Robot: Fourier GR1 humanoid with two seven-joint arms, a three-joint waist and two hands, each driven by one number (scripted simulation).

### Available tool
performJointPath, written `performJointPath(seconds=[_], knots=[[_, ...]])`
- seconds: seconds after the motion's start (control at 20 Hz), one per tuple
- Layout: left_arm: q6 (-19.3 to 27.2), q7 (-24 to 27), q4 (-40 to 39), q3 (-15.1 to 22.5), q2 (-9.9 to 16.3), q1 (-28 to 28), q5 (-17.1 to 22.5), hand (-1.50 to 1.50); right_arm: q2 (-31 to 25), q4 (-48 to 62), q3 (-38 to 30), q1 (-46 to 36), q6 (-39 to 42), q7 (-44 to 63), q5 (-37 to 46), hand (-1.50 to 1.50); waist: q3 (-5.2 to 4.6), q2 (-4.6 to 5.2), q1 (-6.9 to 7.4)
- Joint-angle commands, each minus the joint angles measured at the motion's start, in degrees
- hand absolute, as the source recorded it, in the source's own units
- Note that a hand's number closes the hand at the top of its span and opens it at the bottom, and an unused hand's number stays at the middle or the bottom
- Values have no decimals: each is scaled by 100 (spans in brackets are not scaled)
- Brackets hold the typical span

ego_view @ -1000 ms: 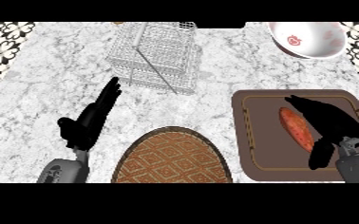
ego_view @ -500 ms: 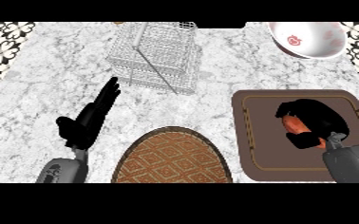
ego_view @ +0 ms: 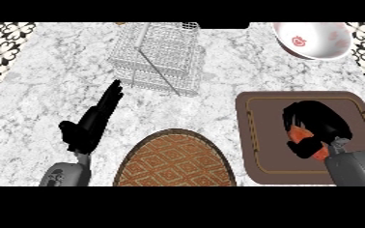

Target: Pick the sweet potato from the tray and place it in the tiered basket

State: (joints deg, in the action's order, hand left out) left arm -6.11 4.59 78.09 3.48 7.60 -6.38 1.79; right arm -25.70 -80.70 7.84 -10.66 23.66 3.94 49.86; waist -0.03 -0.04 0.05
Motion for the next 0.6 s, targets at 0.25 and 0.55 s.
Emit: performJointPath(seconds=[0.25,0.55], knots=[[-50,-131,90,21,-70,-27,5,0,714,-79,-575,-85,-872,1870,650,150,2,1,-15],[23,129,-197,-108,-110,-112,-45,0,1358,-955,-825,-194,-1351,2211,363,150,2,2,-55]])
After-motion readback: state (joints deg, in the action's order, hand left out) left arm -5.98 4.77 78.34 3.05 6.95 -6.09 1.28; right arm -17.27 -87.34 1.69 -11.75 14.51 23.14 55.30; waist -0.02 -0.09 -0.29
